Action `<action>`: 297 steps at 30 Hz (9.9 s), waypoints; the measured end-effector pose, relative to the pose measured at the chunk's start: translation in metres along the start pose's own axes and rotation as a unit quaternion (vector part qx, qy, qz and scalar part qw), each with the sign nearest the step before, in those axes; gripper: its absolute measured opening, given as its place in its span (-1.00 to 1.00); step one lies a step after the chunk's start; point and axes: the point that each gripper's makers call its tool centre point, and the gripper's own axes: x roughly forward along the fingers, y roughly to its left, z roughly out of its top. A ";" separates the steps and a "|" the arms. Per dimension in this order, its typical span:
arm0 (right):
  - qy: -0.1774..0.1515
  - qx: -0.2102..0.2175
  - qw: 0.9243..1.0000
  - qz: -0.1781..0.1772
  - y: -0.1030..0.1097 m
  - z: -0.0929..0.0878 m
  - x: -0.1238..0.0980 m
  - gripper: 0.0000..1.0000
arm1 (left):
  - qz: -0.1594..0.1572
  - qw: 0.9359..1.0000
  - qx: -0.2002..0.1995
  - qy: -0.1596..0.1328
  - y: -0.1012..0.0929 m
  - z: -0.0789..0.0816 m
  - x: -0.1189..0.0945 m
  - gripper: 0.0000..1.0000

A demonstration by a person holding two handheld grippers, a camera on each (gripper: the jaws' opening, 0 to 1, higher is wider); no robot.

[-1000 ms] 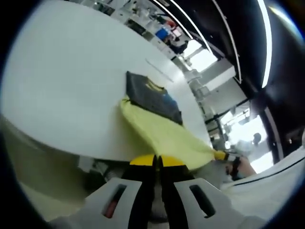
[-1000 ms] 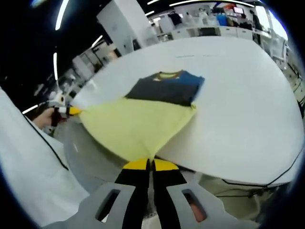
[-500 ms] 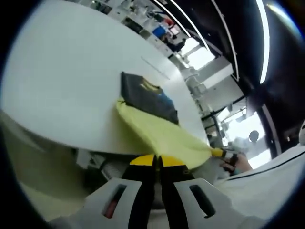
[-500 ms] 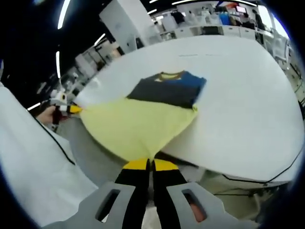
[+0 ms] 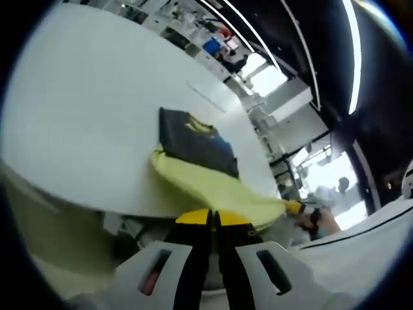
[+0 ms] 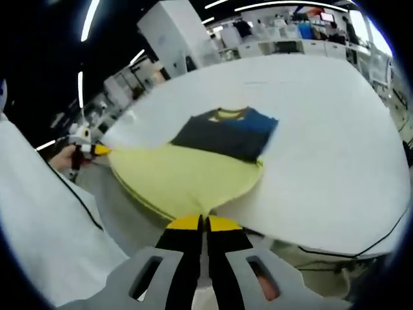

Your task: Fold the garment on the visible template until the final outline fits inside the template.

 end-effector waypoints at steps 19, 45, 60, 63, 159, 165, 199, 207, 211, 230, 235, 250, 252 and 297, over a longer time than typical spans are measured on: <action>-0.088 0.016 0.996 0.005 -0.014 0.071 0.001 -0.95 | -0.006 0.999 -0.009 -0.052 -0.002 0.059 0.016 -1.00; -0.106 0.023 0.994 0.003 -0.042 0.122 0.033 -0.95 | 0.011 0.998 0.001 -0.058 0.020 0.124 0.058 -1.00; -0.103 0.022 0.994 -0.005 -0.066 0.142 0.052 -0.94 | 0.015 0.997 -0.009 -0.069 0.037 0.157 0.087 -1.00; -0.101 0.022 0.995 -0.008 -0.073 0.146 0.058 -0.94 | 0.015 0.997 -0.018 -0.070 0.043 0.162 0.094 -1.00; -0.020 0.068 0.995 -0.065 -0.197 0.136 0.200 -0.94 | 0.097 0.994 -0.058 -0.006 0.151 0.173 0.229 -1.00; -0.016 0.071 0.995 -0.064 -0.199 0.133 0.203 -0.94 | 0.097 0.993 -0.061 -0.003 0.154 0.172 0.230 -1.00; -0.012 0.059 0.996 -0.072 -0.202 0.131 0.206 -0.93 | 0.102 0.993 -0.054 0.007 0.163 0.169 0.232 -1.00; -0.019 0.061 0.993 -0.101 -0.214 0.132 0.193 -0.97 | 0.101 0.994 -0.038 0.008 0.162 0.169 0.230 -0.99; -0.023 0.070 0.992 -0.103 -0.216 0.131 0.184 -0.97 | 0.102 0.994 -0.034 0.008 0.160 0.168 0.227 -0.99; -0.037 0.078 0.992 -0.091 -0.190 0.124 0.166 -0.72 | 0.102 0.995 -0.010 0.007 0.143 0.156 0.205 -0.89; -0.036 0.077 0.993 -0.087 -0.182 0.120 0.161 -0.65 | 0.100 0.995 0.004 0.014 0.136 0.149 0.200 -0.84; -0.047 0.076 0.993 -0.072 -0.154 0.117 0.139 -0.28 | 0.088 0.993 0.071 0.028 0.111 0.138 0.180 -0.52; -0.049 0.077 0.993 -0.071 -0.150 0.117 0.135 -0.24 | 0.088 0.992 0.082 0.033 0.108 0.135 0.177 -0.48; -0.061 0.051 0.996 -0.041 -0.086 0.090 0.083 0.34 | 0.106 0.980 0.159 0.046 0.081 0.082 0.102 0.51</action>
